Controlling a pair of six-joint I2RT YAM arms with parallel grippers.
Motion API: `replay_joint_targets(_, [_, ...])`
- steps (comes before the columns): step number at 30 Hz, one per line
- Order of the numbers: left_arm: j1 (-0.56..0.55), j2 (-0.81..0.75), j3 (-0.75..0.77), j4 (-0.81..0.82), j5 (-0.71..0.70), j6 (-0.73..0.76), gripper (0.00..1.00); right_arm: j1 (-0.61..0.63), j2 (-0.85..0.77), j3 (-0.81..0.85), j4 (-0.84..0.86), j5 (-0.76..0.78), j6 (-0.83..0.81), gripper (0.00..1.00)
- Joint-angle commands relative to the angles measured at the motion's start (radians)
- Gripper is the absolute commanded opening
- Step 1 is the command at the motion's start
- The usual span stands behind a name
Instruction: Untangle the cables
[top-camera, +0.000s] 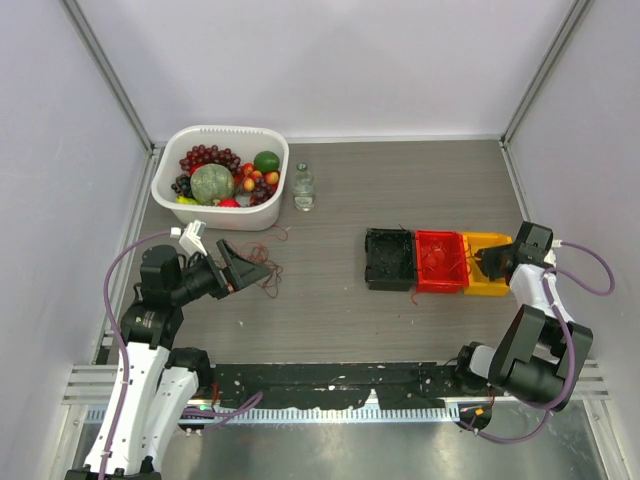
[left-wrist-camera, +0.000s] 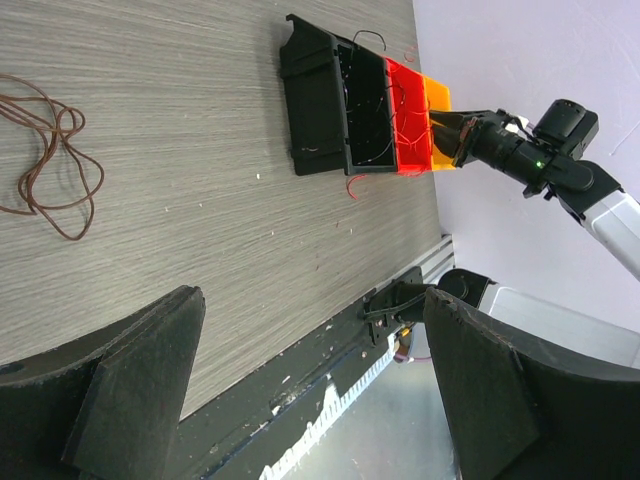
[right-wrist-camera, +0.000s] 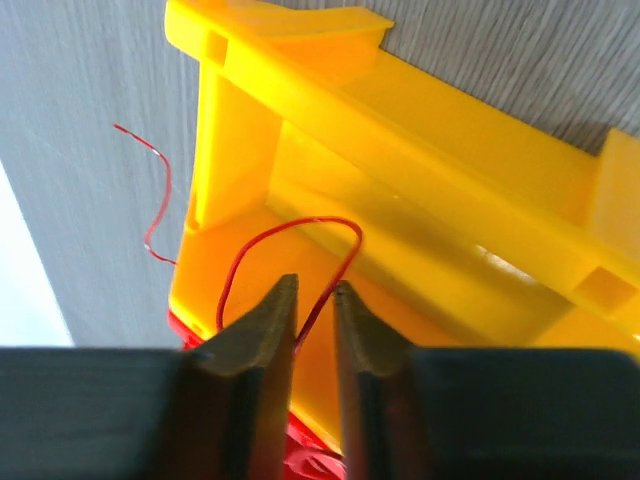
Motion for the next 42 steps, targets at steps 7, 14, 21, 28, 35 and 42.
replay_joint_targets(7, [-0.002, -0.007, 0.046, -0.002, 0.007, 0.022, 0.95, -0.006, -0.111, 0.060, -0.020, 0.018, -0.089, 0.01])
replay_joint_targets(14, [-0.001, 0.010, 0.025, 0.047, 0.024, -0.004, 0.95, 0.104, -0.254, 0.197, -0.189, 0.056, -0.322, 0.01])
replay_joint_targets(21, [-0.001, 0.005, 0.034, 0.045, 0.027, -0.015, 0.95, 0.449, -0.218, 0.239, -0.278, 0.238, -0.370, 0.01])
replay_joint_targets(28, [-0.001, -0.022, 0.037, 0.007, 0.018, -0.016, 0.95, 0.511, -0.052, 0.226, -0.220, 0.302, -0.431, 0.01])
replay_joint_targets(35, [-0.002, -0.036, 0.046, -0.022, 0.008, -0.010, 0.95, 0.512, 0.187, 0.303, -0.200, 0.258, -0.491, 0.01])
replay_joint_targets(42, [-0.002, -0.042, 0.049, -0.019, 0.010, -0.007, 0.95, 0.543, 0.033, 0.361, -0.359, 0.331, -0.485, 0.52])
